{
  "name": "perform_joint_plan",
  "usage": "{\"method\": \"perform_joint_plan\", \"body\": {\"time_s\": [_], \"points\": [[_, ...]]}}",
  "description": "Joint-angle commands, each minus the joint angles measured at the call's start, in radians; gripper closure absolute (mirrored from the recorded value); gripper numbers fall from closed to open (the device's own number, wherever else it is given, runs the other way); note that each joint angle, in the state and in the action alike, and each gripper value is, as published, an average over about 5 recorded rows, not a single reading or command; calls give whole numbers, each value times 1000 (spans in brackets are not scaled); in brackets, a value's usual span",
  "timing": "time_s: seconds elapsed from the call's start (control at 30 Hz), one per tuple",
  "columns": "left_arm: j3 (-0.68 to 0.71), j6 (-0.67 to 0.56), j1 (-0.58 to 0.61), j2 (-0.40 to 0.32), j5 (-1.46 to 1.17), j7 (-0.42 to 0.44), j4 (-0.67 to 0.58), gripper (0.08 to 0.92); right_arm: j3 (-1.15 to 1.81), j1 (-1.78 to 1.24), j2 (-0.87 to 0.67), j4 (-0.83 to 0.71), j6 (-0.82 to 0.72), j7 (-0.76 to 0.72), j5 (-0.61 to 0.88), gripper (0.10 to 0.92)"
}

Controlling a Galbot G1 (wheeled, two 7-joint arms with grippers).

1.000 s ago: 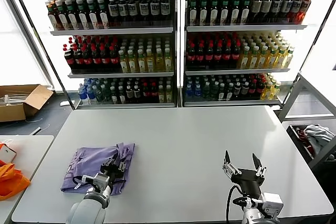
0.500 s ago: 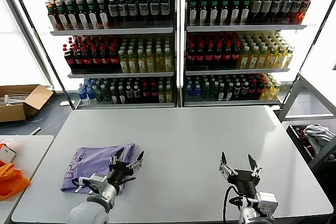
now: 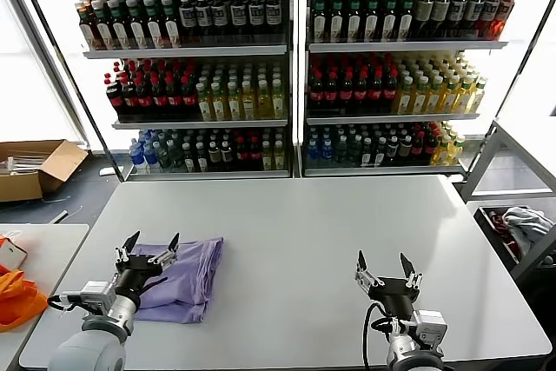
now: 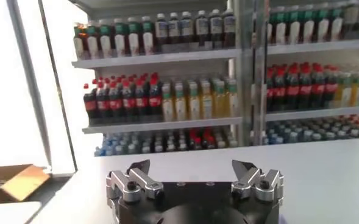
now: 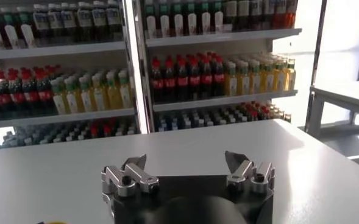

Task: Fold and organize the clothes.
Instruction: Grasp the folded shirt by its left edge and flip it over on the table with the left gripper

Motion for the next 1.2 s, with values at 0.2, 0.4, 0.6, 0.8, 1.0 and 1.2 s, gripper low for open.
{"method": "perform_joint_plan", "body": {"time_s": [0.2, 0.4, 0.6, 0.8, 1.0, 1.2], "points": [[-124, 16, 16, 57, -9, 22, 175, 177, -1, 16, 0, -34, 8, -1, 9, 203], [-110, 37, 3, 59, -59, 40, 207, 177, 0, 7, 4, -30, 8, 2, 5, 203], [-106, 41, -14, 64, -113, 49, 275, 177, 3, -2, 4, -26, 2, 3, -1, 203], [-104, 37, -25, 68, -123, 63, 324, 177, 2, -2, 8, -23, -2, 2, -8, 203], [-102, 44, -33, 65, -139, 66, 338, 177, -2, -2, 10, -19, -3, 1, -13, 203], [-106, 84, -17, 57, -209, 78, 325, 178, 1, -3, 7, -22, 2, 0, -10, 203]]}}
